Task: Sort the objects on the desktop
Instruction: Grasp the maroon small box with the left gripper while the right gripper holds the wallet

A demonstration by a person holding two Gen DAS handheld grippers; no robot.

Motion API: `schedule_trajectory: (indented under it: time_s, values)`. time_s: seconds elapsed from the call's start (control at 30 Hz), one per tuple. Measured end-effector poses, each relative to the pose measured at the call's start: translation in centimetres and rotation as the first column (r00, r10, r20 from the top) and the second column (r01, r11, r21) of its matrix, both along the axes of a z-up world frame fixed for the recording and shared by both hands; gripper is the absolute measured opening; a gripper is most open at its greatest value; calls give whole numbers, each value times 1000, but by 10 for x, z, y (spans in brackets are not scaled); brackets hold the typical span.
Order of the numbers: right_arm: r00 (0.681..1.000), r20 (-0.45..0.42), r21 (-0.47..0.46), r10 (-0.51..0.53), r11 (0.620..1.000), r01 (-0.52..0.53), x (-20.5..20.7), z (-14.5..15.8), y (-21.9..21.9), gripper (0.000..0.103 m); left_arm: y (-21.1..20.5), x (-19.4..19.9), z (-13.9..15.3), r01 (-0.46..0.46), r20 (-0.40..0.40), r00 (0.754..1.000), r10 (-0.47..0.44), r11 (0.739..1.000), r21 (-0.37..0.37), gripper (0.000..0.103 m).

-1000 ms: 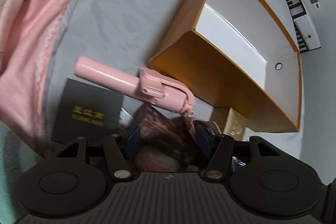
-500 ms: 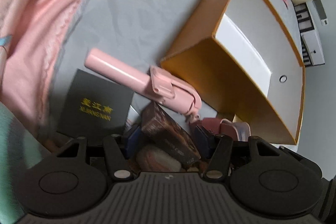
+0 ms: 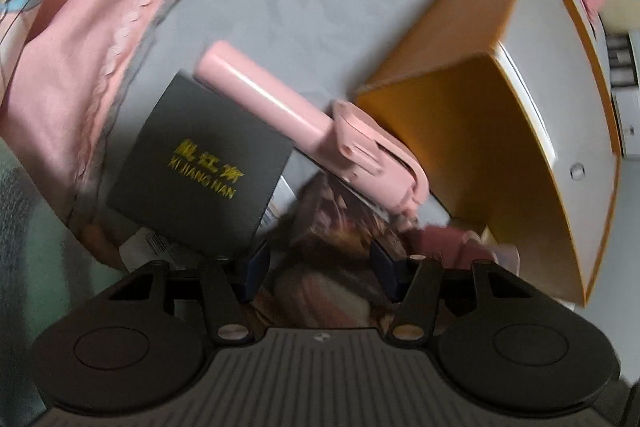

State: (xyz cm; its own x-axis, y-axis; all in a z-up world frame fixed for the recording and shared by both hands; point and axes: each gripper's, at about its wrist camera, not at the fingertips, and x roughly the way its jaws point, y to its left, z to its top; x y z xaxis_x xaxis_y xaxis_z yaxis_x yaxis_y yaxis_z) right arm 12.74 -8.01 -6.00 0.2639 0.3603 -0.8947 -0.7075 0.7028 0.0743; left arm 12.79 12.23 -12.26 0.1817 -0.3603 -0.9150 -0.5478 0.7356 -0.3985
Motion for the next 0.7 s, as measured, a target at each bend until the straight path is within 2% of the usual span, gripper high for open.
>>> schedule_trajectory:
  time_s: [0.1, 0.2, 0.3, 0.4, 0.5, 0.53, 0.63, 0.7]
  values:
    - [1000, 0, 1, 3, 1000, -3, 1, -2, 0, 30, 1, 6, -1, -42, 28, 999, 41, 999, 10, 65]
    - [1000, -11, 7, -5, 1000, 6, 2, -3, -3, 30, -4, 16, -6, -18, 32, 999, 18, 1000, -1, 64]
    - [999, -26, 18, -19, 1000, 19, 5, -5, -3, 30, -7, 19, -18, -5, 2, 1000, 5, 1000, -23, 59]
    - [999, -39, 31, -33, 999, 34, 8, -6, -4, 29, -4, 21, -14, 3, 44, 999, -1, 1000, -30, 47]
    - [998, -34, 39, -55, 998, 57, 7, -4, -7, 24, -2, 21, -6, 36, 73, 997, -34, 999, -24, 45]
    - [997, -29, 40, -65, 997, 66, 7, -3, -8, 23, -4, 20, -3, 61, 92, 994, -59, 998, -19, 42]
    - [993, -50, 66, -105, 992, 108, 7, 1, -18, 21, -10, 14, 23, 137, 233, 963, -133, 991, 0, 32]
    - [988, -53, 91, -143, 985, 147, 5, 6, -27, 21, -18, 11, 48, 197, 355, 910, -214, 977, 84, 26]
